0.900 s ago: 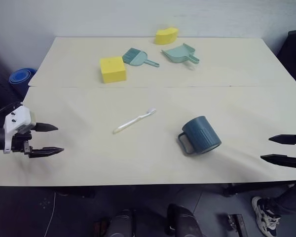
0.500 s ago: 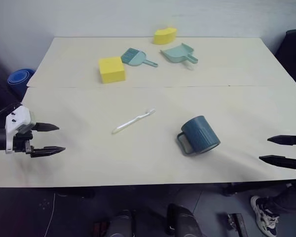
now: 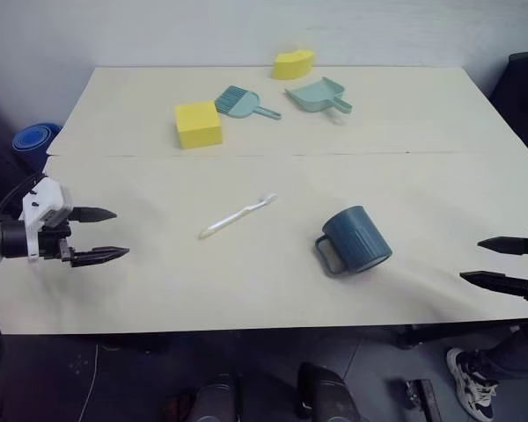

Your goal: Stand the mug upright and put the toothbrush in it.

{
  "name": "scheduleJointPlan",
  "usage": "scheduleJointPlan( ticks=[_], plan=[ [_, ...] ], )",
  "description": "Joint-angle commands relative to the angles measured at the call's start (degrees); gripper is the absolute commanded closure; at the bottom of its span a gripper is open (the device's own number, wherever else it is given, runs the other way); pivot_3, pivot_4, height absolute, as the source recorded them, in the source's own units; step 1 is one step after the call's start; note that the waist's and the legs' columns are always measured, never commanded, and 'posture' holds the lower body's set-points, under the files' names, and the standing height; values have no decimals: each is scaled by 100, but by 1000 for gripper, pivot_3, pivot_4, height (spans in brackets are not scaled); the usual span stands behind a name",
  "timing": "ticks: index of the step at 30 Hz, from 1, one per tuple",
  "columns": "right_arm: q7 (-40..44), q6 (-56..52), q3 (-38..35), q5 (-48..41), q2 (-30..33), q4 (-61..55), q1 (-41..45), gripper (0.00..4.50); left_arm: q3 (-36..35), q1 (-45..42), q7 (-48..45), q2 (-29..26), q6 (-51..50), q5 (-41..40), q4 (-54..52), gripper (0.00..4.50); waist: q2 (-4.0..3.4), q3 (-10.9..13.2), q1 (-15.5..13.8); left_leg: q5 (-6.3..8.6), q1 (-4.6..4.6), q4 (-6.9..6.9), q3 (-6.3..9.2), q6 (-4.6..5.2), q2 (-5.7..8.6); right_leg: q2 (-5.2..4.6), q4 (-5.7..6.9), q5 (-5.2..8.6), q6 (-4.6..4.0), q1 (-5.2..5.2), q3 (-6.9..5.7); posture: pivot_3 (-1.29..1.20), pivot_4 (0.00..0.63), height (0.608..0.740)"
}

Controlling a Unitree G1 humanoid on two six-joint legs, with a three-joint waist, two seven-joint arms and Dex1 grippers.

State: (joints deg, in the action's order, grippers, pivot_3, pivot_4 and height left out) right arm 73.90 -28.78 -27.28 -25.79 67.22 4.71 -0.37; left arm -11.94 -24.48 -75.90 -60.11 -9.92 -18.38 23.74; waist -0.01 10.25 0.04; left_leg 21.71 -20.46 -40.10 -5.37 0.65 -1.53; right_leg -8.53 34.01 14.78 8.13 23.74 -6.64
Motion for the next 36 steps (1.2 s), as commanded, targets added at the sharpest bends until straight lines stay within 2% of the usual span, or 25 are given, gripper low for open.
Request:
scheduleJointPlan(
  ticks=[1, 2, 5, 9, 12, 17, 20, 24, 27, 36],
  plan=[
    [-378, -172, -408, -72, -102, -363, -16, 0, 37, -250, -159, 39, -462, -303, -381, 9, 0, 0, 5, 0, 0, 0, 0, 0, 0, 0, 1, 0, 0, 0, 0, 0, 150, 740],
    [-450, -255, -481, -114, -144, -543, -75, 0, 47, -267, -236, 51, -660, -455, -592, 9, 0, 0, 3, 0, 0, 1, 0, 0, 0, 0, 1, 0, 0, 0, 1, 0, 150, 740],
    [-1002, -1266, -904, -778, -353, -1560, 12, 603, 91, -370, -395, 64, -1581, -1086, -1572, 0, 1, 1, -1, 0, 0, 0, 1, 0, -1, 0, 6, 0, 0, 1, 0, 0, 150, 740],
    [-1819, -2711, -1227, -2070, -585, -3294, 190, 1954, 209, -495, -484, 26, -2413, -1678, -2660, 0, 1, 0, -12, 1, 0, -5, 9, -2, -7, 1, 13, 0, 0, 1, 2, 0, 150, 740],
    [-2866, -3563, -1003, -3118, -701, -4356, 502, 2979, 470, -744, -627, 3, -2706, -1867, -3184, 0, 2, 1, -15, 4, 6, -5, 12, -8, -9, 5, 14, 0, -1, -3, 2, 0, 150, 740],
    [-5470, -4419, 383, -3885, -1780, -5313, 1226, 2979, 1042, -1207, -1045, 127, -2820, -2005, -3630, 0, 20, -5, -7, 7, 5, -5, 9, -14, -9, 9, 8, 1, -7, -2, 8, 0, 150, 740],
    [-7148, -4956, 1090, -3918, -2890, -5315, 1615, 2979, 1423, -1594, -1209, 299, -2762, -1869, -3511, 0, 20, -5, -14, 7, 3, -9, 7, -15, -8, 11, 9, 2, -9, 0, 8, 0, 150, 740],
    [-8297, -5454, 1613, -3655, -3764, -5305, 1825, 2979, 1764, -1897, -1303, 475, -2565, -1670, -3298, 0, 19, -5, -9, 7, 0, -8, 7, -14, -6, 12, 10, 2, -9, 3, 9, 0, 150, 740],
    [-8718, -5683, 1880, -3337, -4180, -5231, 1931, 2979, 1938, -2052, -1341, 580, -2482, -1611, -3215, 0, 19, -5, 0, 7, -2, -8, 7, -14, -7, 16, 9, 2, -9, 4, 7, 0, 150, 740],
    [-8652, -5520, 2636, -2094, -3908, -4895, 2050, 2979, 2054, -2224, -1184, 781, -2449, -1577, -3228, 0, 19, -5, 6, 7, -5, -7, 6, -13, -8, 17, 7, 2, -9, 7, 10, 0, 150, 740]
  ],
)
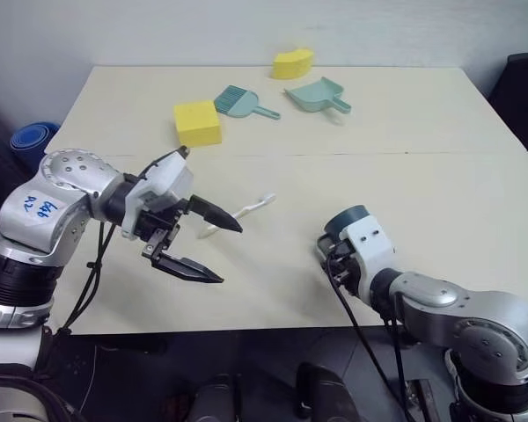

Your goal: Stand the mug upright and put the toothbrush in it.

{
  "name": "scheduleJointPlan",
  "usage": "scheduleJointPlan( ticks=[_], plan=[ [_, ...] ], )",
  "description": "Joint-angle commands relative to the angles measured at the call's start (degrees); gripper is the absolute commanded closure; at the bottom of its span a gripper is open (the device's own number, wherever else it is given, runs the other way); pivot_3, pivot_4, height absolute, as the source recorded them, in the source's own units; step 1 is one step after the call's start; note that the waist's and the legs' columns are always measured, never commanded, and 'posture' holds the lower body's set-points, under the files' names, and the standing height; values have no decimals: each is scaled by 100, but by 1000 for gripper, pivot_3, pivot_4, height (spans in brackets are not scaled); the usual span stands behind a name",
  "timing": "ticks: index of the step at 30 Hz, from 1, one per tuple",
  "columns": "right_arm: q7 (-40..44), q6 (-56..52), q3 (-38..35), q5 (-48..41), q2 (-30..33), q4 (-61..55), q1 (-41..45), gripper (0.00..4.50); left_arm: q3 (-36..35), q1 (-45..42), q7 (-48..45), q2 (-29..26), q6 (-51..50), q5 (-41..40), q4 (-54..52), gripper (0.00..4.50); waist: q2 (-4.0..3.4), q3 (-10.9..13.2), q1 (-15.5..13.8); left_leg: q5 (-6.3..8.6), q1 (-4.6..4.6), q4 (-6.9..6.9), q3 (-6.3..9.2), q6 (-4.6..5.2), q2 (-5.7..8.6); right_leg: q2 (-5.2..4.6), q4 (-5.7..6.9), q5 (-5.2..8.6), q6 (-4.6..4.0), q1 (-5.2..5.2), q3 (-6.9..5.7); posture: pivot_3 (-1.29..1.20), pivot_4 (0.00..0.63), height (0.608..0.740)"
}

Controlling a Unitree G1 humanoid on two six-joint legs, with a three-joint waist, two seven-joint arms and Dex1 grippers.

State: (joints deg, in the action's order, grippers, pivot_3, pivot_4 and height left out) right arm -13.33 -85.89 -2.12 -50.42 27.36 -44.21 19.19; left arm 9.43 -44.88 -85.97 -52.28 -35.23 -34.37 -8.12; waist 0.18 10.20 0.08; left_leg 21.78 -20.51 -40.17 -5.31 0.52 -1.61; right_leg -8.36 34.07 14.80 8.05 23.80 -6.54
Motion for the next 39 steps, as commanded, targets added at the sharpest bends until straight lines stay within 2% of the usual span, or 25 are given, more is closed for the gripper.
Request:
scheduleJointPlan(
  ticks=[1, 9, 12, 15, 19, 27, 32, 35, 39],
  plan=[
    [122, 215, 172, 445, 24, 29, 65, 2979, -94, -180, -153, 8, 80, 20, -54, 0, 0, 0, 2, 0, 0, 0, 0, 0, 0, 0, 0, 0, 0, 1, 0, 0, 150, 740],
    [531, 665, 548, 1205, -57, 500, -6, 2979, -164, -125, -20, 24, 89, 29, -154, 0, 0, 0, -1, 0, -1, 2, 1, 0, -1, 1, 0, 0, 0, 2, 0, 0, 150, 740],
    [814, 836, 629, 1373, 61, 543, -49, 3552, -197, -172, 46, 43, 48, 24, -130, 0, 0, 0, 2, 0, -1, 3, 1, 1, -1, 1, -1, 0, 0, 2, 0, 0, 150, 740],
    [1049, 948, 681, 1523, 183, 495, -44, 4471, -220, -163, 103, 42, 77, 68, -86, 0, 0, 0, 2, 0, -1, 3, 1, 1, -1, 1, -2, 0, 0, 2, 0, 0, 150, 740],
    [1626, 1689, 751, 1625, 122, 404, 150, 4489, -350, -20, 347, 32, 55, 119, -31, 0, 0, 0, 2, 0, 0, 2, 1, 1, -1, 1, -2, 0, 0, 1, 0, 0, 150, 740],
    [2512, 4743, 399, 1998, -1431, 1899, 514, 4489, -1510, 444, 1463, -121, -712, -243, -92, 0, 0, 0, 76, 0, 0, 8, 1, 0, -6, 6, 1, 0, 0, 7, 1, 0, 150, 740],
    [3615, 7012, 482, 2254, -2576, 4048, 826, 4489, -2063, 914, 2013, -314, -1014, -316, -586, 0, -1, 1, 157, 0, 0, 10, 4, 0, -6, 6, 1, 0, 1, 5, -2, 0, 150, 740],
    [4006, 7789, 449, 2361, -3048, 5132, 1080, 4489, -2209, 944, 2202, -453, -1238, -417, -789, 0, -3, 2, 195, -1, 4, 10, 6, -2, -7, 6, 5, 0, 1, 5, -3, 0, 150, 740],
    [4415, 8308, 553, 2545, -3300, 5774, 1206, 4489, -2264, 975, 2197, -672, -1336, -486, -875, 0, -10, 6, 221, -1, 8, 16, 9, -6, -8, 7, 10, 0, 0, 6, -5, 0, 150, 740]
  ],
)
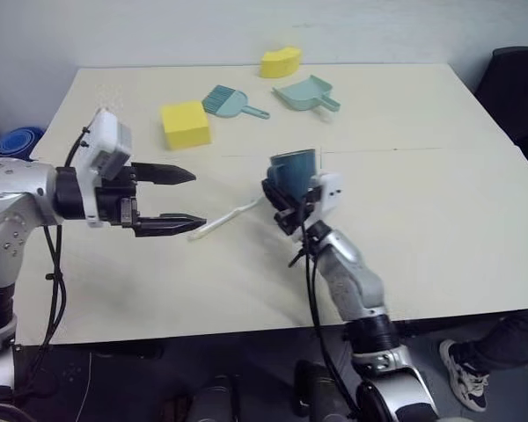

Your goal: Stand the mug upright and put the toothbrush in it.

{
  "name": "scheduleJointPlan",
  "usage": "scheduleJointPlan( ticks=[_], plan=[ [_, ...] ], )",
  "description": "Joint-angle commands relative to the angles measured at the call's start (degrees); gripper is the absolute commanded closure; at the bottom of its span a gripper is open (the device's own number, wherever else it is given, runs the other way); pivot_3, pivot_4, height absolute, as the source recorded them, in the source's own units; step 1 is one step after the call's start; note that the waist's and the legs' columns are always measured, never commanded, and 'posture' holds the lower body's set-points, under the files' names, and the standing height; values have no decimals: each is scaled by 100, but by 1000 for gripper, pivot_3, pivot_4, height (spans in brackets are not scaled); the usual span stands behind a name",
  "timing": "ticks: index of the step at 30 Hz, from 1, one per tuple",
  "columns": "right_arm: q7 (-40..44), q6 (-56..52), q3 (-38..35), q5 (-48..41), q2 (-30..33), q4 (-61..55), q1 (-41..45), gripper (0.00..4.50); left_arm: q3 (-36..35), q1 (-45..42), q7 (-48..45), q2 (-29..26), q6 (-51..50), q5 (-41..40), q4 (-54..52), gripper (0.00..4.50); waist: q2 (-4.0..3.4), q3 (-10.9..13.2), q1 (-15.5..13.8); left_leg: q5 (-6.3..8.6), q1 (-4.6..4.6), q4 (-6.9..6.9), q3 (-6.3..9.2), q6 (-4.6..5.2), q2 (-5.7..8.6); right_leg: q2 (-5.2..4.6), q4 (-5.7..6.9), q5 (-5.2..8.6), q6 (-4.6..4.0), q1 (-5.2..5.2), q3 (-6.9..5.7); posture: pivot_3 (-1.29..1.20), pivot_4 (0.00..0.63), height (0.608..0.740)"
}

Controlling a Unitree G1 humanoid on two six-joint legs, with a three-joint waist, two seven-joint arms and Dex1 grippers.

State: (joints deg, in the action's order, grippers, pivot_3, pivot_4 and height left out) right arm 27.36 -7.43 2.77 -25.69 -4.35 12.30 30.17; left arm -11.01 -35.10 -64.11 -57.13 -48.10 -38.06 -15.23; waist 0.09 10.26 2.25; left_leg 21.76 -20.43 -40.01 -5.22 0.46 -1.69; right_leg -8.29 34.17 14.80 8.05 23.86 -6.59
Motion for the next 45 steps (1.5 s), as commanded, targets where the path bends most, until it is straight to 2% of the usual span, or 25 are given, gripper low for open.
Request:
scheduleJointPlan(
  ticks=[1, 4, 6, 7, 17, 19, 23, 27, 31, 34, 36, 38, 39, 43, 45],
  plan=[
    [452, 517, 112, 95, -140, 141, 28, 4489, -182, 8, -2, -234, -45, -115, -200, 0, -1, 0, 4, 0, 0, 0, 0, 0, 0, 0, 0, 0, 0, 0, 0, 0, 150, 740],
    [630, 505, 206, 107, -98, -27, -285, 4489, -100, 43, -45, -275, -70, -184, -316, 0, -1, 0, 6, 0, 0, 0, 1, -2, 0, 1, 0, 0, 0, 0, -2, 0, 150, 740],
    [671, 498, 290, 202, -27, -188, -487, 3934, -69, 32, -68, -252, -99, -267, -361, 0, -1, 1, 4, 1, 1, -1, 2, -4, 0, 1, 0, 0, 0, -2, -2, 0, 150, 740],
    [682, 479, 306, 231, 15, -282, -613, 3796, -29, -7, -56, -200, -122, -317, -392, 0, -1, 1, 4, 1, 1, -1, 2, -5, 0, 1, 0, 0, 0, -2, -1, 0, 150, 740],
    [308, 277, 340, 658, 354, -823, -991, 501, 499, -521, -182, 122, 57, -236, 115, 0, -2, 1, -13, 2, 6, -3, -4, -11, -1, 3, 4, 0, 0, -2, 6, 0, 150, 740],
    [291, 64, 394, 772, 581, -1065, -1101, 13, 658, -590, -290, 147, 193, -123, 276, 0, -2, 1, -13, 2, 6, -3, -4, -11, -2, 4, 3, 1, -1, -2, 6, 0, 150, 740],
    [182, -361, 554, 1005, 944, -1595, -1422, 13, 837, -691, -331, 247, 336, 44, 531, 0, -2, 1, -57, 2, 6, -4, -4, -11, -1, 4, 2, 1, -1, -3, 6, 0, 150, 740],
    [-86, -1072, 654, 1311, 1417, -2628, -1867, 13, 1218, -757, -276, 358, 651, 550, 854, 0, -3, 1, -61, 2, 4, -4, -5, -11, -2, 4, 2, 1, -1, -3, 5, 0, 150, 740],
    [-158, -2247, 109, 1069, 2208, -4086, -2370, 13, 1601, -901, 44, 639, 1135, 1275, 1375, 0, -1, 1, -89, 2, 3, -5, -8, -11, -1, 4, 0, 1, -1, -3, 8, 0, 150, 740],
    [585, -3103, -821, 515, 3525, -5185, -3072, 13, 1996, -1195, 550, 1014, 1475, 2036, 2034, 0, 0, 0, -235, 3, -2, -12, -8, -8, 2, 4, -8, 1, -1, -5, 8, 0, 150, 740],
    [969, -3792, -2154, -469, 4178, -5857, -3520, 13, 2283, -1281, 759, 1245, 1843, 2512, 2331, 0, -2, 1, -334, 5, -5, -12, -6, -3, 3, 4, -17, 1, -1, -10, 6, 0, 150, 740],
    [1116, -4235, -3000, -1239, 4561, -6208, -3710, 13, 2362, -1343, 807, 1471, 1950, 2655, 2542, 0, 10, -3, -354, 6, -3, -11, -14, 3, 3, 5, -24, 0, -1, -10, 9, 0, 150, 740],
    [1261, -4432, -3520, -1967, 4857, -6329, -3710, 13, 2419, -1426, 837, 1643, 2038, 2745, 2774, 0, 10, -3, -364, 6, 0, -12, -19, 3, 0, 6, -23, 0, -2, -12, 10, 0, 150, 740],
    [1539, -4882, -4893, -4177, 6008, -6331, -3551, 13, 2536, -1775, 880, 2148, 2427, 3070, 3715, 0, 20, 2, -369, 3, 2, -19, -20, 11, 1, 6, -27, -3, -6, -19, 17, 0, 150, 740],
    [1599, -5043, -5393, -4928, 6721, -6022, -3319, 13, 2559, -2034, 873, 2426, 2661, 3196, 4319, 0, 23, 4, -378, 4, 1, -21, -20, 14, 1, 6, -27, -3, -7, -19, 19, 0, 150, 740]
  ],
)
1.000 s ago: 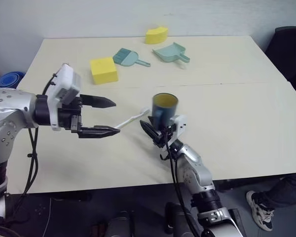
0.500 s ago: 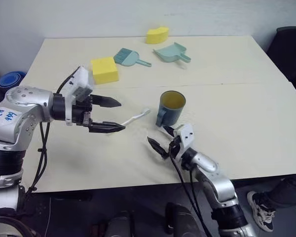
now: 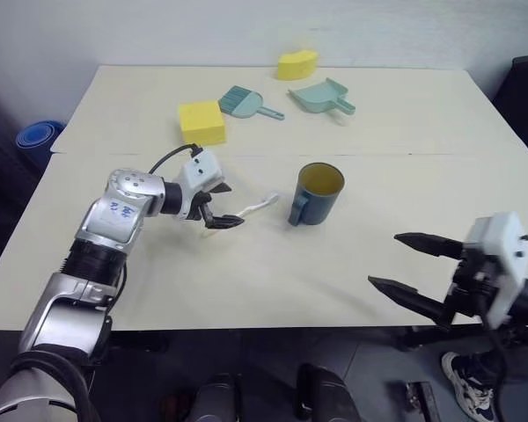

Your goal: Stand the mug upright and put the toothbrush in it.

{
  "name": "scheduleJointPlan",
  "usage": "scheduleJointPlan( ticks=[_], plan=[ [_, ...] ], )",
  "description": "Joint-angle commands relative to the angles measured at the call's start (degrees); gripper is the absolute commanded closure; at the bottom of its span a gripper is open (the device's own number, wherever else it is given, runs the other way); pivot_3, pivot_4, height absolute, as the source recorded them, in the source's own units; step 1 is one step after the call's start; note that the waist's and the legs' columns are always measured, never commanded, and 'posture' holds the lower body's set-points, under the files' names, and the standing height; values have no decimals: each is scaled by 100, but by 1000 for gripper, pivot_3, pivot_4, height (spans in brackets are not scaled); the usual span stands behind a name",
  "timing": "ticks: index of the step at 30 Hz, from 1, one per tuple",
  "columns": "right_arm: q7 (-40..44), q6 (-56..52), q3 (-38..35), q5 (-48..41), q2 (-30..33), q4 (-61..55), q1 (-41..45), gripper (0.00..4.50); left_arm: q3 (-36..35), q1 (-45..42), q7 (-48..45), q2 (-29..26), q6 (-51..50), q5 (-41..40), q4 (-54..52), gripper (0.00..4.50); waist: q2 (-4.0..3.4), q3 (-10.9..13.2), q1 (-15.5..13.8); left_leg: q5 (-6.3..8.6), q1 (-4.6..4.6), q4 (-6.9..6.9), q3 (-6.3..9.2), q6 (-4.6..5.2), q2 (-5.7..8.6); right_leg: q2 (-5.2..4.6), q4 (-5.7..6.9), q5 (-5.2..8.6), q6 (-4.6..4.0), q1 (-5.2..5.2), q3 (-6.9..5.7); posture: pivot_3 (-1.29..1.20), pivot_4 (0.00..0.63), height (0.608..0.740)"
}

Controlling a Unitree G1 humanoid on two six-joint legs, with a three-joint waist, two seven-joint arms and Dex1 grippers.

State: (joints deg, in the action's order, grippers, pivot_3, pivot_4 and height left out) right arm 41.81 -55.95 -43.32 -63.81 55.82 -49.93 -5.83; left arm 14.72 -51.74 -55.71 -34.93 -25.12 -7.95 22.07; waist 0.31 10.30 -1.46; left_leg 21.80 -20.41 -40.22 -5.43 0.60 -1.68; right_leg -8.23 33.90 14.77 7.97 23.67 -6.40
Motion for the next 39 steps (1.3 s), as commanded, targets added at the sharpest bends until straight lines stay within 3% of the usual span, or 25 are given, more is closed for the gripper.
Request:
scheduleJointPlan(
  ticks=[1, 5, 9, 12, 19, 25, 34, 39],
  plan=[
    [171, -275, -977, -1355, 1063, 423, 454, 13, 30, -509, 25, 344, 538, 293, 947, 0, 2, 1, -8, 1, 0, -1, -3, 3, 0, 0, -2, 0, 0, 1, 2, 0, 150, 740],
    [11, -378, -1155, -1827, 1788, 906, 866, 13, 96, -891, -92, 751, 1072, 584, 1992, 0, 28, 0, -16, 3, 0, 1, 5, 7, -1, -2, -1, -1, 1, -1, -6, 0, 150, 740],
    [30, -377, -1027, -1851, 2040, 924, 1072, 13, 159, -1206, -292, 1103, 1500, 800, 2845, 0, 39, 6, -38, 7, -14, -4, 2, 14, 5, -10, -8, -4, 7, 3, -15, 0, 150, 740],
    [-136, -327, -902, -2146, 2049, 867, 1153, 0, 282, -1326, -401, 1221, 1824, 1053, 3310, 571, 47, 11, -25, 8, -20, -8, 3, 15, 4, -11, -8, -4, 8, 6, -17, 0, 150, 740],
    [-353, -207, -618, -2203, 2035, 832, 1275, 0, 243, -1462, -565, 1372, 2025, 1289, 3641, 2729, 47, 11, -22, 8, -21, -22, 4, 16, 4, -17, -4, -4, 8, 5, -18, 0, 150, 740],
    [-221, -162, -429, -1804, 1999, 830, 1267, 0, 164, -1342, -671, 1339, 2031, 1346, 3580, 4299, 47, 11, -20, 9, -24, -28, 7, 17, 4, -18, -2, -5, 8, 5, -21, 0, 150, 740],
    [-121, -309, -579, -1512, 1816, 921, 1058, 0, -483, -1327, 47, 951, 1401, 1169, 3566, 4312, 47, 11, 24, 9, -25, -32, 9, 18, 3, -18, 1, -5, 8, 6, -22, 0, 150, 740],
    [-132, -356, -696, -1412, 1798, 984, 1006, 0, -1630, -1680, 786, 895, 1072, 377, 3490, 4312, 47, 11, -15, 9, -28, -35, 11, 18, 1, -18, 7, -5, 8, 7, -23, 0, 150, 740]
  ],
)
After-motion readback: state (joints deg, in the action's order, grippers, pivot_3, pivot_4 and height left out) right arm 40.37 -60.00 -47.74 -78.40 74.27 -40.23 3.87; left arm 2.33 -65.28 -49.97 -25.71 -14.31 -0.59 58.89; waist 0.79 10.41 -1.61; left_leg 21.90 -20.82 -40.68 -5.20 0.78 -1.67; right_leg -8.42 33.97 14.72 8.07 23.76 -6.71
